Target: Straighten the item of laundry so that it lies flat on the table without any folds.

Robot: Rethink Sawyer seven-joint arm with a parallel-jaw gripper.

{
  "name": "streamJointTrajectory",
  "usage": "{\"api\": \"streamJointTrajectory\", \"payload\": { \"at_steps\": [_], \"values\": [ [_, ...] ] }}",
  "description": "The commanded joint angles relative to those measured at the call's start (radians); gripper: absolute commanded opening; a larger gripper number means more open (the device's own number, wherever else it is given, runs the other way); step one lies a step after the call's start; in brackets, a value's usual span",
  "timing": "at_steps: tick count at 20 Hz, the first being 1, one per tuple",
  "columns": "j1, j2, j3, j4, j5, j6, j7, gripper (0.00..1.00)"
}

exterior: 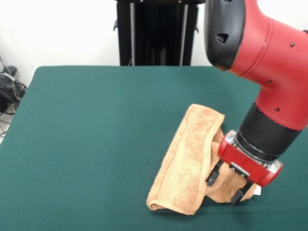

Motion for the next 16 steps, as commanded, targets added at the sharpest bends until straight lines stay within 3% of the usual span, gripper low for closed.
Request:
{"api": "streamJointTrajectory", "payload": {
  "at_steps": [1,16],
  "values": [
    [0.056,0.050,0.041,0.121,-0.012,0.028,0.273,1.00],
    [0.107,0.134,-0.089,0.090,0.004,0.092,0.343,1.00]
  ]
}}
